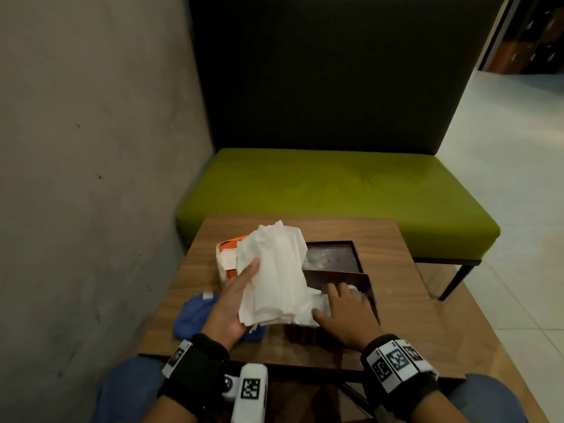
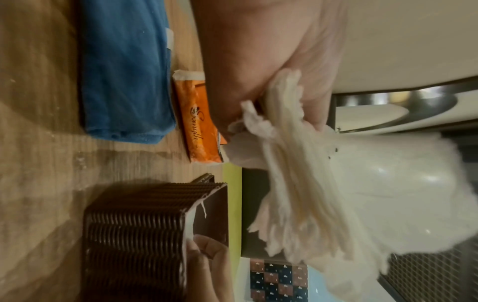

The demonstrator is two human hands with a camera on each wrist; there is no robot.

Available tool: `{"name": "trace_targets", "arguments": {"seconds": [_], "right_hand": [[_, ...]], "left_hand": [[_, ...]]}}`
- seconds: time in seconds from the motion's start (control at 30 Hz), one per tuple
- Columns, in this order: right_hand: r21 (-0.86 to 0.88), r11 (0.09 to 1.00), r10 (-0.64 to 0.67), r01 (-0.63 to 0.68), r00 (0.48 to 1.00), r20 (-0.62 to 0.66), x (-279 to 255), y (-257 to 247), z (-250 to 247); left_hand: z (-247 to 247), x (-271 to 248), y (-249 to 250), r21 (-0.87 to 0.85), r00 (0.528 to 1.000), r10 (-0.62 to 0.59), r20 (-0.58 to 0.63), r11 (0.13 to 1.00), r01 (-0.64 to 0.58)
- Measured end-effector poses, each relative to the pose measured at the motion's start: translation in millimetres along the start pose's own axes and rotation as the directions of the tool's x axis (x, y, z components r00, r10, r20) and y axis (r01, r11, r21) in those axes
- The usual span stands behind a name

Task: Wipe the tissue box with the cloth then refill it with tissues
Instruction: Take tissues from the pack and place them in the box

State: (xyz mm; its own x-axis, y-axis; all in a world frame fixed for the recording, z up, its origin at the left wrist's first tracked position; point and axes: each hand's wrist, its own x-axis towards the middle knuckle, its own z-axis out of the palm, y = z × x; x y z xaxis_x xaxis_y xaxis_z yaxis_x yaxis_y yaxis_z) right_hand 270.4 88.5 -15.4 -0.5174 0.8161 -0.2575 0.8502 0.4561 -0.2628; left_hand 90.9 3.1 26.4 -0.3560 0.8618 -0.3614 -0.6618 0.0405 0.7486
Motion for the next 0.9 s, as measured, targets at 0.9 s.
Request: {"name": "trace_targets", "arguments": {"seconds": [0.9], "right_hand": [[0.874,0.457,0.233,0.163,0.927,-0.294,-57,-20,-23]], "left_hand": [[-5,-29,-43,0.331,0.999,0.009,0.053,0.943,-0.026]]}}
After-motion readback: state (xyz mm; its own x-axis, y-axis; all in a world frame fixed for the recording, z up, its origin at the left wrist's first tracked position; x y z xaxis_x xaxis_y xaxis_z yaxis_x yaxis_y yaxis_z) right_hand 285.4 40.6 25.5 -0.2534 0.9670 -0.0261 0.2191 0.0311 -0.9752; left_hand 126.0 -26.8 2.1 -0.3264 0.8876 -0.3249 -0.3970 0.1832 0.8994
